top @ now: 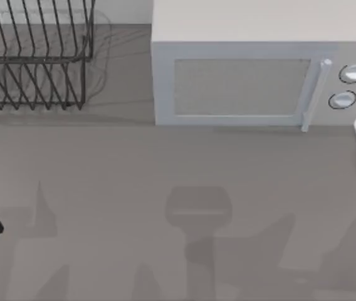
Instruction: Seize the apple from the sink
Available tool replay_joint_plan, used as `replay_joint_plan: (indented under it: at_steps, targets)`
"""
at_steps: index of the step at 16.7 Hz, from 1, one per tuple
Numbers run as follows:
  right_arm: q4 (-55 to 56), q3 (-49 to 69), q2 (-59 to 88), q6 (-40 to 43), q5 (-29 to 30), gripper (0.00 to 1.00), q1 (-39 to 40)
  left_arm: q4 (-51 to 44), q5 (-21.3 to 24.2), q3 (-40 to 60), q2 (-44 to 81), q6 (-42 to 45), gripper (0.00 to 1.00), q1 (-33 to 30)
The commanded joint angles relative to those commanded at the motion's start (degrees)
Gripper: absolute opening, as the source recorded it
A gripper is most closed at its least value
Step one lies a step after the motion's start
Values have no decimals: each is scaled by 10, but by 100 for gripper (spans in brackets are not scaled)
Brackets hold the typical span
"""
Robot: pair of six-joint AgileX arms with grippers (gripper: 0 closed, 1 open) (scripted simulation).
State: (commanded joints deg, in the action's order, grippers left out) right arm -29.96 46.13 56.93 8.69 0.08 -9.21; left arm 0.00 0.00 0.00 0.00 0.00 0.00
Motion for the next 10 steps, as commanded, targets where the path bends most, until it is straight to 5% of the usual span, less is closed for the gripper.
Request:
replay_joint_plan:
  at_steps: [10]
  targets:
    - [-268, 419, 560, 78, 1, 100, -82, 0, 0, 0, 0, 0, 100, 0]
